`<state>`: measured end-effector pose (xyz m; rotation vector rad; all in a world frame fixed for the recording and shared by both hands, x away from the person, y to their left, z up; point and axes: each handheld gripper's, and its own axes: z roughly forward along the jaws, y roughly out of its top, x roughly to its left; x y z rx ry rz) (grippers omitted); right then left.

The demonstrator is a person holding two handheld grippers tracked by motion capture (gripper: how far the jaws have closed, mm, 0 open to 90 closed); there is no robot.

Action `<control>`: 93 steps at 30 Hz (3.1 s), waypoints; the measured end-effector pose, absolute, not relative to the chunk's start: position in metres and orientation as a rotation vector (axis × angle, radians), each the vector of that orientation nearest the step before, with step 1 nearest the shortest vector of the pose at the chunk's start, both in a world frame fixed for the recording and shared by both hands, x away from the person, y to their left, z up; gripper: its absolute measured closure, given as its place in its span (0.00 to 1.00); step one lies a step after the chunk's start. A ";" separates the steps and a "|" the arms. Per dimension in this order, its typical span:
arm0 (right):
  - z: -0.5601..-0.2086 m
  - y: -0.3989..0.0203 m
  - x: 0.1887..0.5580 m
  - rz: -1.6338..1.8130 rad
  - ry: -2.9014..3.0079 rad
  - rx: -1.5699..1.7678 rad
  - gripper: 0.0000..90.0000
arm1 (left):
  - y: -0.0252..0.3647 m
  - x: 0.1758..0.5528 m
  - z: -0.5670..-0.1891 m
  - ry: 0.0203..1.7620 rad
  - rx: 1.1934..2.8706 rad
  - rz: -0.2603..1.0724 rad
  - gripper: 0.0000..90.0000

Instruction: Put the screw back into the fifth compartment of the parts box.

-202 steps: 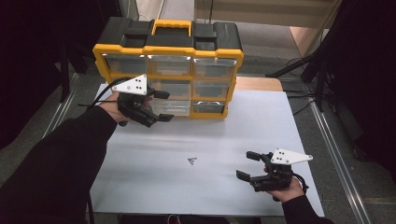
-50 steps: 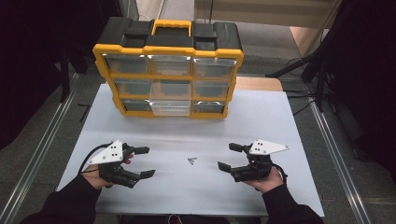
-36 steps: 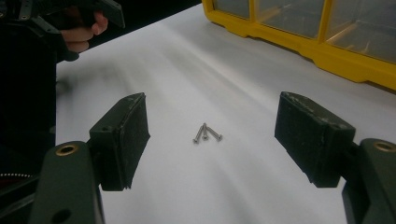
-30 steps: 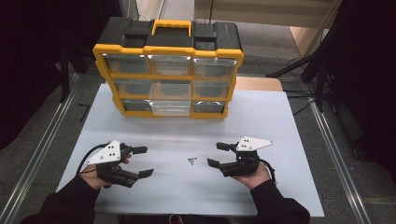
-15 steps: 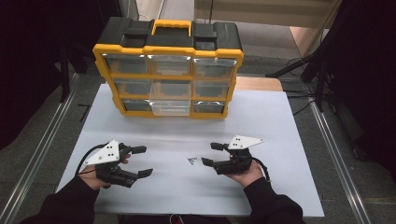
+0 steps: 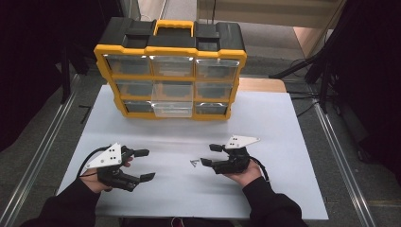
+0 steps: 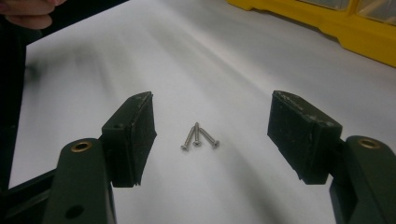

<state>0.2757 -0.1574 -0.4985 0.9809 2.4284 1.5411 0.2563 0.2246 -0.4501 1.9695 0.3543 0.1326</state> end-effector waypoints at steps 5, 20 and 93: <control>-0.504 -0.153 0.281 1.499 2.444 0.989 0.37 | 0.224 0.256 -0.451 0.347 1.973 0.128 0.24; -0.515 -0.135 0.287 1.363 2.507 0.920 0.47 | 0.223 0.256 -0.451 0.341 1.975 0.122 0.24; -0.518 -0.111 0.310 1.207 2.647 0.765 0.90 | 0.224 0.258 -0.451 0.346 1.976 0.129 0.24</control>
